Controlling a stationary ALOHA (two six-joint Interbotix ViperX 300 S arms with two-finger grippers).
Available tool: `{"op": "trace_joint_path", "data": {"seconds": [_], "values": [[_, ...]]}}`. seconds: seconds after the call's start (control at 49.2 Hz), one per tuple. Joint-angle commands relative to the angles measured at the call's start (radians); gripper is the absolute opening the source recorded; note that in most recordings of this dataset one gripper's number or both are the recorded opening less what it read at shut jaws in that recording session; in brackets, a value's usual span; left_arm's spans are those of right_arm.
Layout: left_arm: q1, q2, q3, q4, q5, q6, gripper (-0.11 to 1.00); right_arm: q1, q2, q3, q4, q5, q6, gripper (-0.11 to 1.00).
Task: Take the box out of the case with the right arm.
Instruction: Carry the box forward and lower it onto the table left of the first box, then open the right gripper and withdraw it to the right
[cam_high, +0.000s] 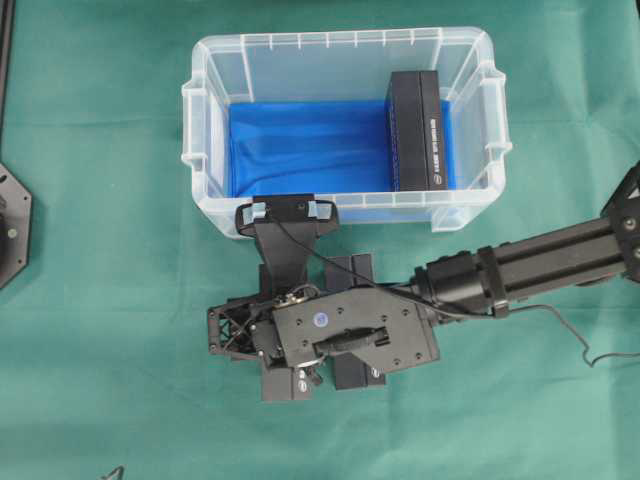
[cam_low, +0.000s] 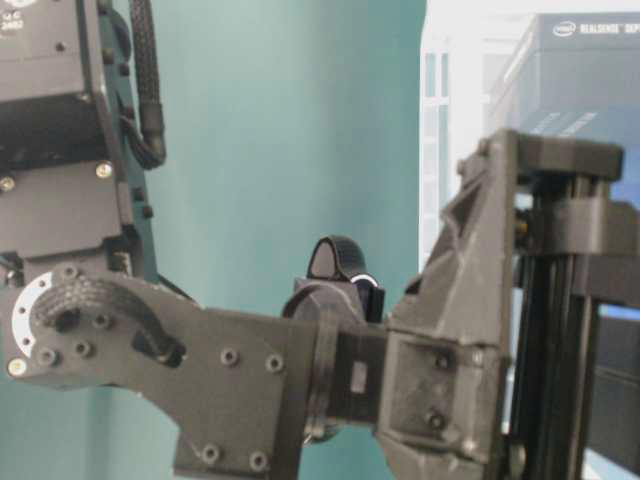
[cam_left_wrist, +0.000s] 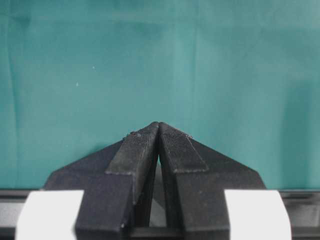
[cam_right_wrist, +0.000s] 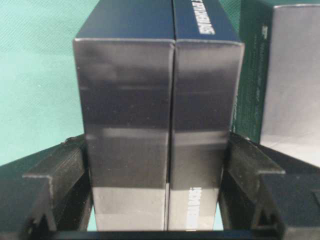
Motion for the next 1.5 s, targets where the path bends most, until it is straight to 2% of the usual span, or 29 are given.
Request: {"op": "trace_joint_path", "data": {"seconds": [0.0, 0.142, 0.203, 0.772, 1.015, 1.259, 1.483], "values": [[-0.003, -0.002, -0.012, 0.003, -0.003, 0.000, 0.00, 0.003, -0.035, -0.011, -0.003, -0.023, -0.011, 0.68], [-0.003, -0.003, -0.012, 0.003, -0.003, -0.003, 0.00, 0.003, -0.035, -0.011, 0.002, -0.026, -0.012, 0.85], [-0.005, -0.005, -0.012, 0.003, -0.003, -0.003, 0.00, 0.003, -0.035, -0.011, 0.002, -0.020, -0.011, 0.89], [-0.003, -0.002, -0.012, 0.003, -0.003, -0.003, 0.00, 0.003, -0.080, -0.014, -0.005, 0.009, -0.012, 0.87], [-0.003, -0.002, -0.012, 0.003, -0.003, -0.003, 0.00, 0.002, -0.146, -0.049, -0.049, 0.109, -0.020, 0.87], [0.008, -0.002, -0.012, 0.003, -0.003, -0.003, 0.00, 0.002, -0.169, -0.137, -0.109, 0.213, -0.046, 0.87], [0.026, -0.002, -0.011, 0.005, -0.003, -0.003, 0.00, -0.006, -0.169, -0.152, -0.112, 0.238, -0.101, 0.87]]}}
